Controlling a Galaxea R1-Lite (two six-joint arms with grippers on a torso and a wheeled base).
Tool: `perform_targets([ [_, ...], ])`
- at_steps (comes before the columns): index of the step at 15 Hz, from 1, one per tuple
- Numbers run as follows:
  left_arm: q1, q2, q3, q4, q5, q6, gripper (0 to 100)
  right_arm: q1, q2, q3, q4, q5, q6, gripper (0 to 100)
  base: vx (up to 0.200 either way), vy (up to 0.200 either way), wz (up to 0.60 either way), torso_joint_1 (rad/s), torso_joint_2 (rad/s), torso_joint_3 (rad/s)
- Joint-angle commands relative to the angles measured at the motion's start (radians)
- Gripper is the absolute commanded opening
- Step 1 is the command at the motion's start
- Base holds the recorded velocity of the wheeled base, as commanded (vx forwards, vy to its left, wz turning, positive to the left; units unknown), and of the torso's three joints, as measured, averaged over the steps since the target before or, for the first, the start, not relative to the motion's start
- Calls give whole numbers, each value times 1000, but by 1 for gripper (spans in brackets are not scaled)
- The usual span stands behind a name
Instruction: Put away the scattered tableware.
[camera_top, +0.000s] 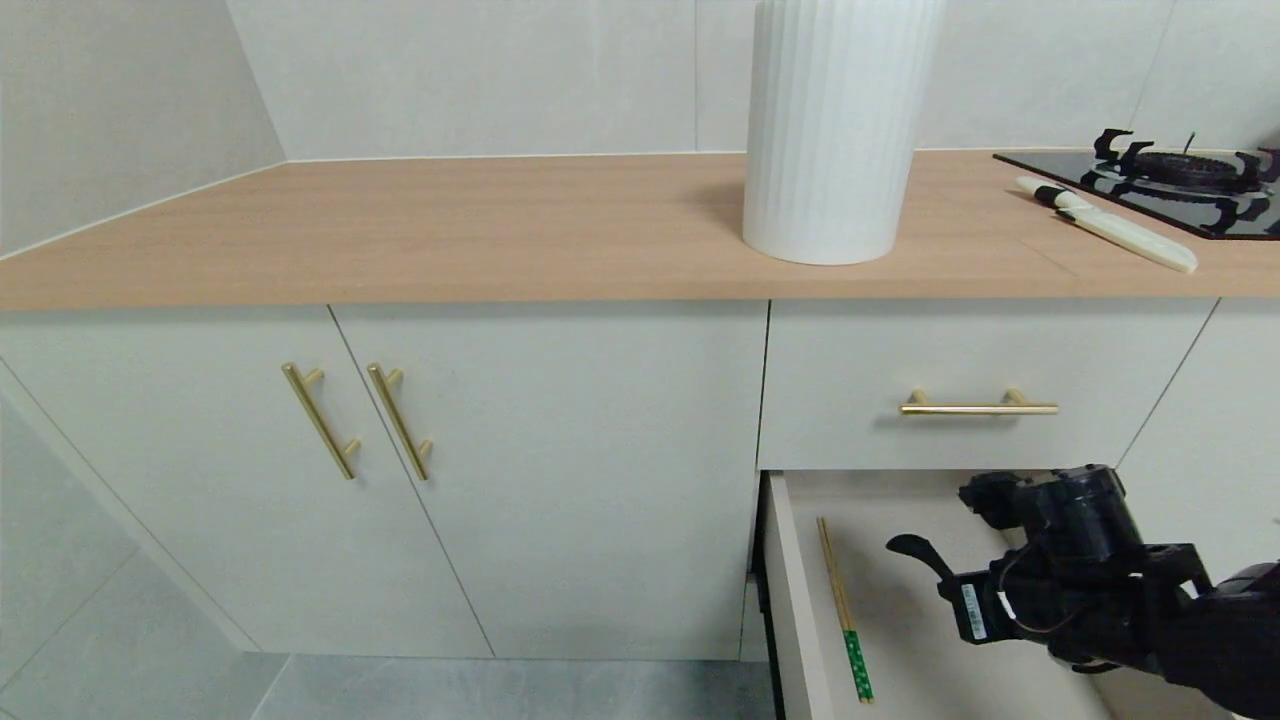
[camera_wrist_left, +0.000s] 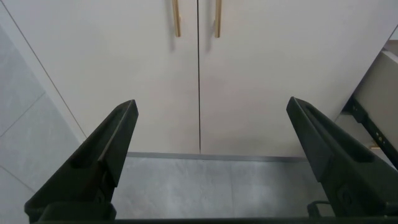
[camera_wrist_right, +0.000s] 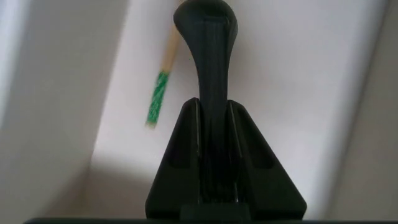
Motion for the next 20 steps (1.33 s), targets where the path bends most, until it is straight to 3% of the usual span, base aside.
perform_targets([
  [1,0,0,0,0,0,-1,100,8,232,-3,-138,-79,30,0,0,0,0,0,0,0],
  [6,0,0,0,0,0,-1,100,-4,407,1,-362,-134,31,0,0,0,0,0,0,0],
  [20,0,0,0,0,0,-1,100,-29,481,0,-479,-164,24,0,0,0,0,0,0,0],
])
